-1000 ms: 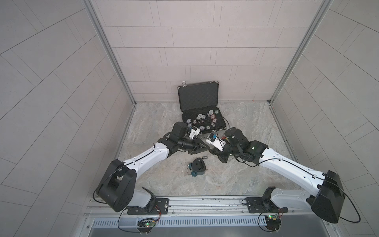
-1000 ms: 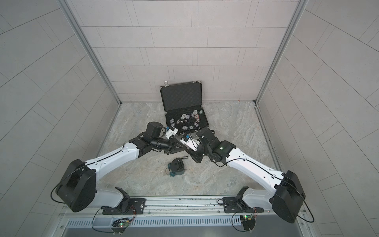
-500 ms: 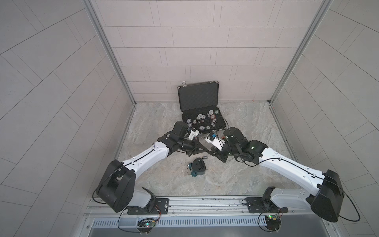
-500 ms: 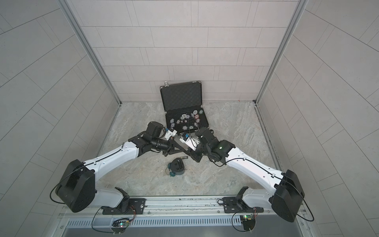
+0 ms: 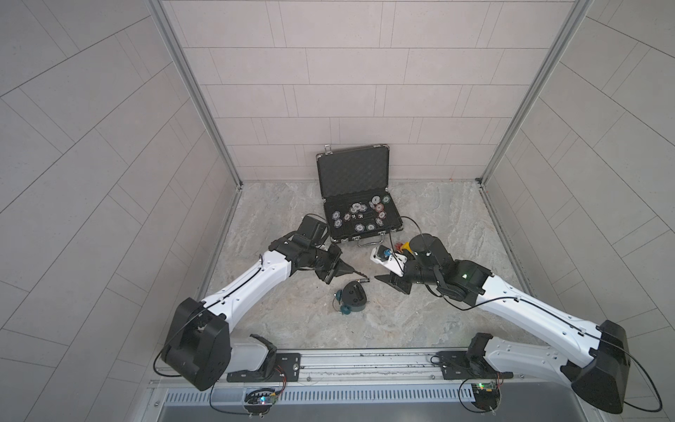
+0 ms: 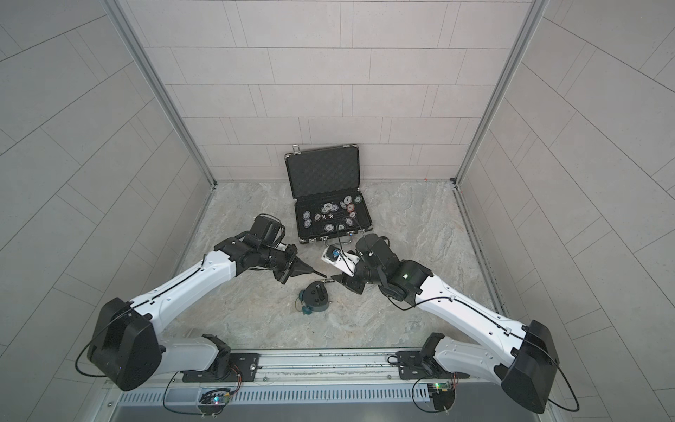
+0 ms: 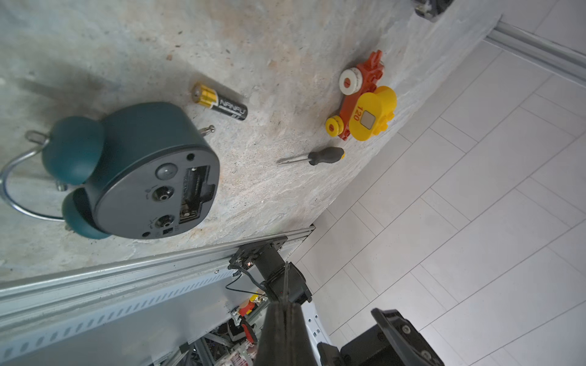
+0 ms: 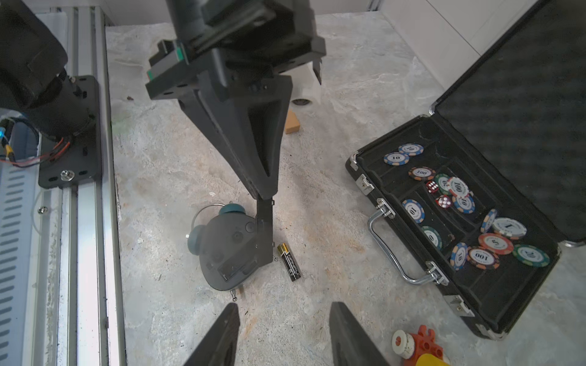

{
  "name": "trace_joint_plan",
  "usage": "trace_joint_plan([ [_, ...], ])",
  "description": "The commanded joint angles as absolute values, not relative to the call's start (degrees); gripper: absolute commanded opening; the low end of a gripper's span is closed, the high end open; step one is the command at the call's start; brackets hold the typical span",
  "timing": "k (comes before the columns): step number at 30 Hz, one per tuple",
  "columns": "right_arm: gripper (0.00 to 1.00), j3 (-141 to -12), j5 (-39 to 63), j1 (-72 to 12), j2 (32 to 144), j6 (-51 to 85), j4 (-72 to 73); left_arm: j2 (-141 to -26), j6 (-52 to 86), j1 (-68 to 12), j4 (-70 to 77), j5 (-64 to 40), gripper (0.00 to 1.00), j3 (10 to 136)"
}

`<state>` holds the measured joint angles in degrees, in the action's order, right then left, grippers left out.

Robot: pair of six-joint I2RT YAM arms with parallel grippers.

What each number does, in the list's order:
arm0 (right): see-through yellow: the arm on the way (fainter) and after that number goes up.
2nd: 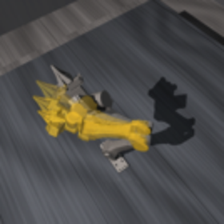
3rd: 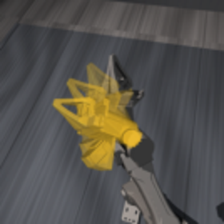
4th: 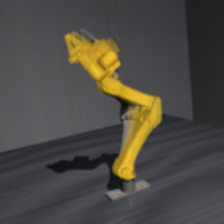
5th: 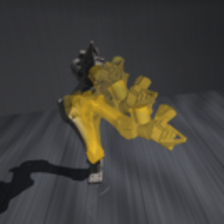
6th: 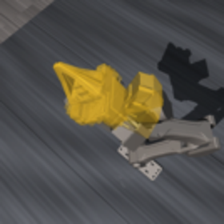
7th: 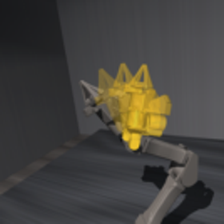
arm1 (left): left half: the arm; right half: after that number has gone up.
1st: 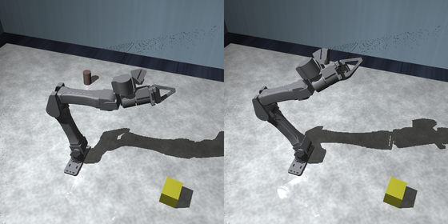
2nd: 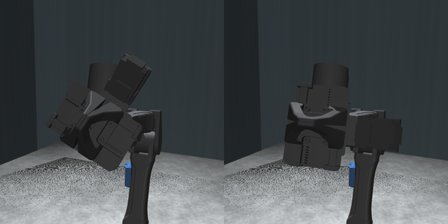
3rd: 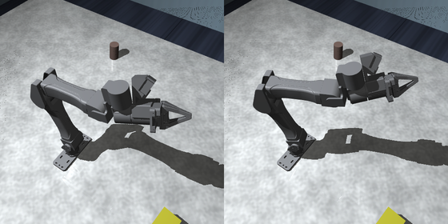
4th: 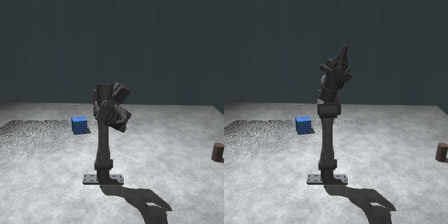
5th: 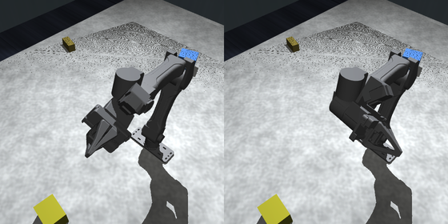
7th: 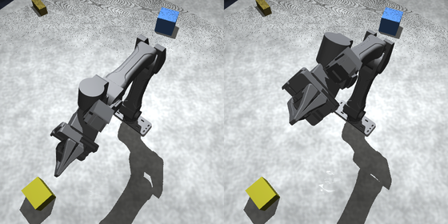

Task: Remove the battery from the alarm
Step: Pick up the cover from the center of the board.

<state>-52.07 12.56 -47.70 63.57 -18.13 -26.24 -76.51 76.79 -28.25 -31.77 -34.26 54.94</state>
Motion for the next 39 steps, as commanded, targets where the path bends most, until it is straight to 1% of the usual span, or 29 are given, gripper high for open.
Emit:
trace_joint_plan([
  [1, 0.50, -54.5, 11.9, -48.9, 65.8, -23.4, -27.2, -76.8, 80.9, -28.1, -35.1, -34.6, 0.00, 57.4],
  [6, 0.47, -54.5, 11.8, -50.1, 68.4, -23.8, -26.3, -77.0, 81.3, -28.0, -35.3, -34.7, 0.00, 58.0],
  [11, 0.41, -54.4, 9.2, -52.2, 71.2, -22.8, -24.9, -77.0, 81.9, -27.9, -34.6, -34.7, 0.00, 57.8],
  [15, 0.35, -54.0, 4.7, -53.6, 71.7, -22.0, -23.1, -77.1, 82.1, -27.9, -34.5, -34.7, 0.00, 57.8],
  [19, 0.25, -54.2, -1.1, -54.8, 73.0, -21.1, -22.1, -77.1, 82.9, -27.9, -34.0, -34.9, 0.00, 57.8],
  [29, 0.14, -53.3, -7.0, -57.7, 73.5, -19.9, -19.7, -75.8, 86.6, -27.5, -32.6, -35.1, 0.00, 56.4],
  [39, 0.00, -54.7, -12.2, -59.0, 74.8, -16.9, -20.6, -74.7, 88.2, -27.3, -30.9, -35.5, 0.00, 55.4],
])
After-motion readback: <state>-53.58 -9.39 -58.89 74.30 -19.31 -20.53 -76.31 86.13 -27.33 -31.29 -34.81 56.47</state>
